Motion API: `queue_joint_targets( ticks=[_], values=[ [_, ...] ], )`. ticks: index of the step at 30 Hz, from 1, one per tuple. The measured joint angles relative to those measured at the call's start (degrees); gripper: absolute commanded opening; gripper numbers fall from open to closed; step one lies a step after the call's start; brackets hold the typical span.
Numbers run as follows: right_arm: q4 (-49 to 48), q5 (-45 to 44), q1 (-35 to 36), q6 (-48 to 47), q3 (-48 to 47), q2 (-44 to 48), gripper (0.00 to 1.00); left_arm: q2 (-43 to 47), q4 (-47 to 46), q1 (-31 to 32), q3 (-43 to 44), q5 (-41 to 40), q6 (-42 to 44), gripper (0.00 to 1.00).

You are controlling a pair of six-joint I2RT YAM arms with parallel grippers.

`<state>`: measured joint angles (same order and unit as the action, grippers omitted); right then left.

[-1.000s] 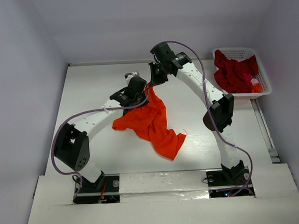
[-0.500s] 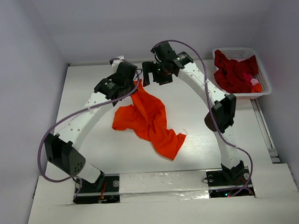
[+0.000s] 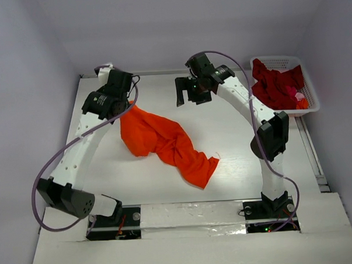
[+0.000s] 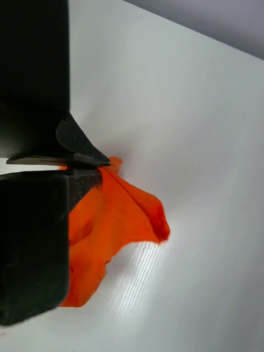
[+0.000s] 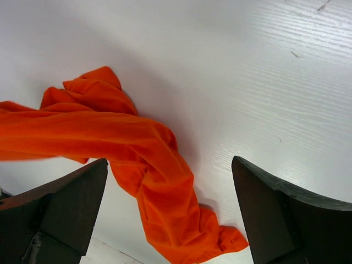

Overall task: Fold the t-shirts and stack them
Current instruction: Flatten out the tshirt

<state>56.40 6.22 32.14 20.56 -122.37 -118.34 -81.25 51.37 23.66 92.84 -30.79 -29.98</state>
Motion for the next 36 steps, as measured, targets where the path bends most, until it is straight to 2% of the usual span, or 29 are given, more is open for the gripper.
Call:
queue_joint_targets(
  ticks=[7, 14, 22, 26, 27, 29, 30, 31, 36],
  values=[
    [-3.0, 1.1, 0.0, 0.8, 9.8, 3.2, 1.00, 7.8, 0.9, -5.9, -8.0, -1.7, -0.3, 0.00],
    [-6.1, 5.3, 0.0, 2.6, 21.1, 7.9, 1.00, 11.1, 0.6, -10.8, -11.5, -3.0, -0.9, 0.00],
    [-8.5, 8.5, 0.1, 3.3, 34.0, 17.4, 1.00, 12.7, -0.6, -16.3, -12.2, -3.1, -0.9, 0.00],
    [-10.1, 9.6, 0.2, 3.5, 41.7, 22.0, 0.91, 13.2, -1.6, -17.4, -13.9, -1.8, -1.5, 0.00],
    [-10.3, 9.9, 0.2, 3.7, 43.4, 22.6, 0.85, 13.5, -1.7, -17.9, -14.9, -1.0, -1.8, 0.00],
    [-10.8, 10.4, 0.3, 3.8, 46.7, 23.2, 0.79, 13.6, -1.7, -19.3, -16.5, 0.2, -2.1, 0.00],
    [-11.1, 10.4, 0.4, 4.1, 47.3, 23.2, 0.79, 13.6, -1.8, -20.1, -17.2, 0.8, -2.1, 0.00],
    [-11.5, 10.5, 0.5, 4.3, 48.3, 23.2, 0.73, 13.6, -1.8, -21.0, -17.7, 1.6, -2.2, 0.00],
    [-12.7, 11.5, 1.0, 4.9, 50.2, 23.1, 0.71, 13.7, -2.1, -25.0, -18.3, 4.5, -2.2, 0.00]
  ],
)
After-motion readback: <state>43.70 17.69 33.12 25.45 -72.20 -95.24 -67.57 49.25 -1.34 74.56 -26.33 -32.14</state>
